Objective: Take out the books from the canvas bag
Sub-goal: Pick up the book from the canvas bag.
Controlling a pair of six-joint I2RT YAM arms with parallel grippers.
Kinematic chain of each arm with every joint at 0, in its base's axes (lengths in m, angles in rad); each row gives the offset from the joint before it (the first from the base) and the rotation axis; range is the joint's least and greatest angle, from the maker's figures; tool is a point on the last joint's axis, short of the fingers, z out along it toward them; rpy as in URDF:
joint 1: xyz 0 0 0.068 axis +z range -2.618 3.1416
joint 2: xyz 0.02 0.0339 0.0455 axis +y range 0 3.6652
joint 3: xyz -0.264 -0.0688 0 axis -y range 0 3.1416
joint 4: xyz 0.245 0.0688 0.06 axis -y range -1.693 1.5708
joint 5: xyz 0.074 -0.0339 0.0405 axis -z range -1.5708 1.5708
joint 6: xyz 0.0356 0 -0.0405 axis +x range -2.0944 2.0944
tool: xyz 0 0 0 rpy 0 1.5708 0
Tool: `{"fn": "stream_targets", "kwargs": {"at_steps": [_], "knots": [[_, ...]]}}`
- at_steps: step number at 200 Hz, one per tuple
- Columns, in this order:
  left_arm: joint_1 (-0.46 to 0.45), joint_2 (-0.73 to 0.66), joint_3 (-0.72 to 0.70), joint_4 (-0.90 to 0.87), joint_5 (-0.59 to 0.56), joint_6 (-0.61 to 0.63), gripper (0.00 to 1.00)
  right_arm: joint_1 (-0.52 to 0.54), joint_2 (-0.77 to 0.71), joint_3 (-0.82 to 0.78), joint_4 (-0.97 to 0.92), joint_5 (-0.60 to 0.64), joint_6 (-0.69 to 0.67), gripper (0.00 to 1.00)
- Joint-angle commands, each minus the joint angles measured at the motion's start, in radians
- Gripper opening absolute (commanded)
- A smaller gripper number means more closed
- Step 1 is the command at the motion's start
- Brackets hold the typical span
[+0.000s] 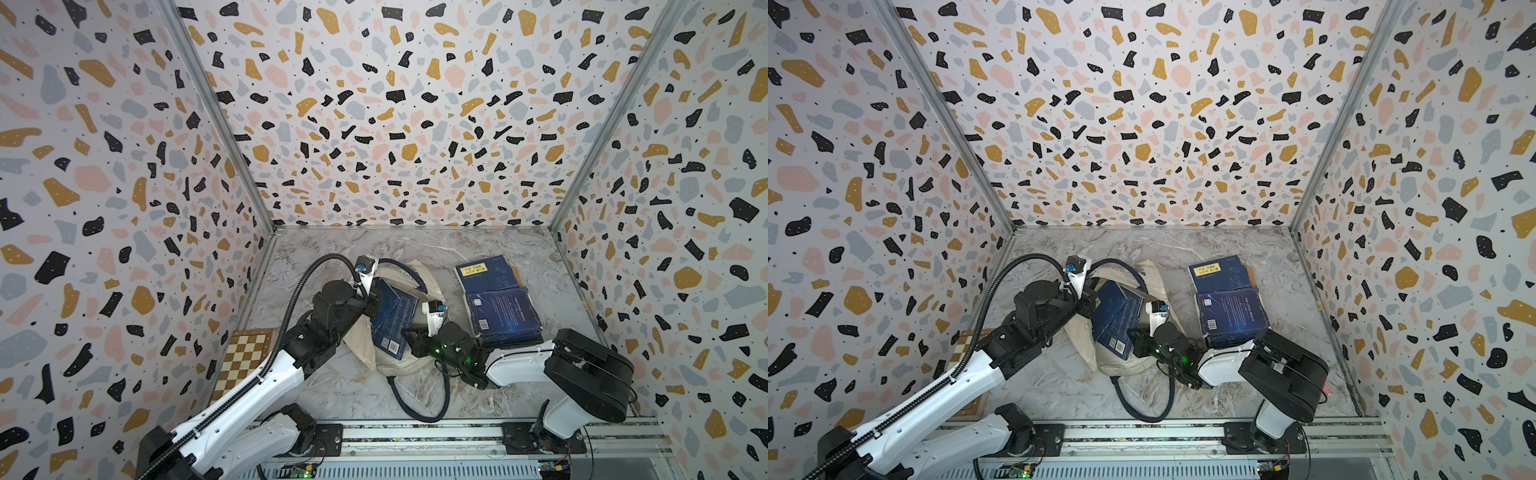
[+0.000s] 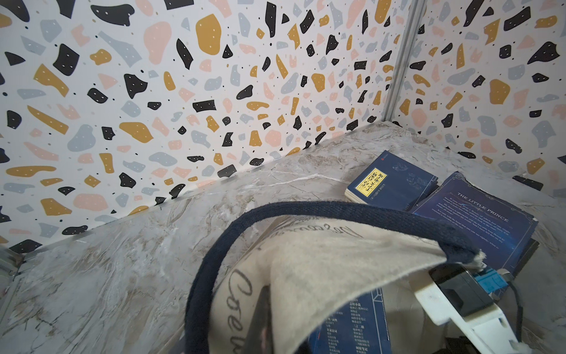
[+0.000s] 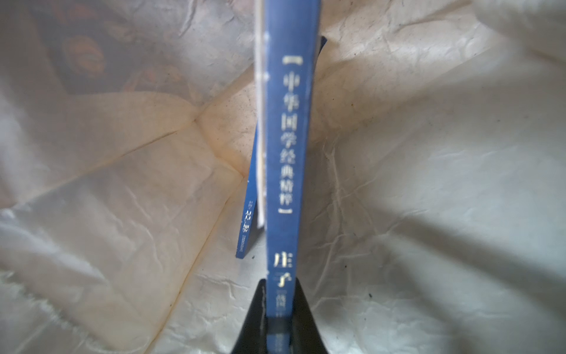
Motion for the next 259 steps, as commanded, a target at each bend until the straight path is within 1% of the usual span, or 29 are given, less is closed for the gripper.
{"fn": "stream_targets", "kwargs": {"at_steps": [1, 70, 175, 259], "knots": [[0.000, 0.008, 0.039, 0.024, -0.036, -0.012, 0.00, 0.009, -0.063, -0.014, -0.016, -0.046, -0.044, 0.00], [0.000, 0.033, 0.055, 0.003, -0.039, -0.019, 0.00, 0.009, -0.168, -0.023, -0.117, -0.063, -0.097, 0.00], [0.000, 0.053, 0.063, -0.009, -0.063, -0.019, 0.00, 0.010, -0.219, -0.039, -0.159, -0.115, -0.115, 0.00], [0.000, 0.059, 0.068, -0.017, -0.065, -0.017, 0.00, 0.009, -0.265, -0.053, -0.193, -0.131, -0.137, 0.00]]}}
